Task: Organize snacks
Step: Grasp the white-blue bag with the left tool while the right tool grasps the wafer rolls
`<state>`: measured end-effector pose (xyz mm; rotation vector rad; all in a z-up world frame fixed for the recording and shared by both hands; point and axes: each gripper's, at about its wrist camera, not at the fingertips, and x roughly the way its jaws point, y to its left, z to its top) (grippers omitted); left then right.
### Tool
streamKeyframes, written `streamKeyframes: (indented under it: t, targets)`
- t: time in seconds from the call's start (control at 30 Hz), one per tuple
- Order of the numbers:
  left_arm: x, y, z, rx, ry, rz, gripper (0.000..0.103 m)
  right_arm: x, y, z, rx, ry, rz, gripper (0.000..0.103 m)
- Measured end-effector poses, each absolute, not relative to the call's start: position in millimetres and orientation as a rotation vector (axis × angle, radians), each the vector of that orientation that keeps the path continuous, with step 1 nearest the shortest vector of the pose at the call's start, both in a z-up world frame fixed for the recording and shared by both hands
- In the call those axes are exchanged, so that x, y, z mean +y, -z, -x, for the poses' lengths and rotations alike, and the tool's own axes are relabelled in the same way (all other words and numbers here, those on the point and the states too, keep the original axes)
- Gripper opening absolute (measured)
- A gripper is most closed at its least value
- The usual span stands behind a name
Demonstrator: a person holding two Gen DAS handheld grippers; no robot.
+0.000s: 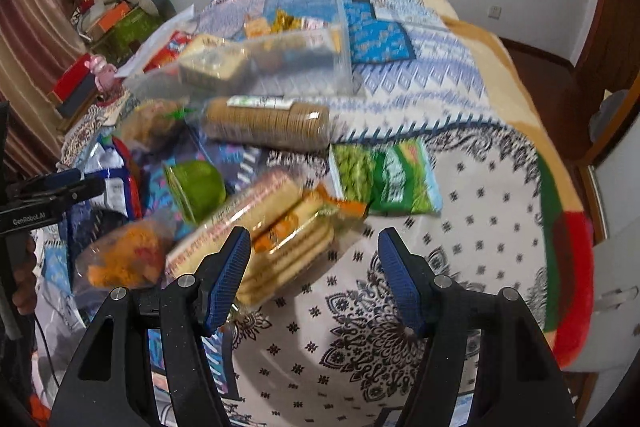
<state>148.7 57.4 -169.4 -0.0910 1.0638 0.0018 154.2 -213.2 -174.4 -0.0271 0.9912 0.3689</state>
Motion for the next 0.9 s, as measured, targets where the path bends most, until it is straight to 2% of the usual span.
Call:
streamKeyframes:
  t: [0.57, 0.63, 0.83, 0.9]
  targets:
    - [38, 191, -172, 1.093, 0.059, 0.120, 0.093, -204, 200, -165, 1.065, -0.431, -0.058, 0.063]
    - [40, 193, -172, 1.085, 0.067, 0.140, 0.092, -200, 201, -164, 1.063, -0.436, -0.045, 0.059]
    - [32, 190, -169, 1.061, 0.113, 0.130, 0.074, -194, 199, -160, 1.058, -0.486, -0.047, 0.037]
    - [28, 187, -165, 1.051, 0.112, 0.092, 0.059, -194, 195, -160, 1.041, -0.487, -0.040, 0.034]
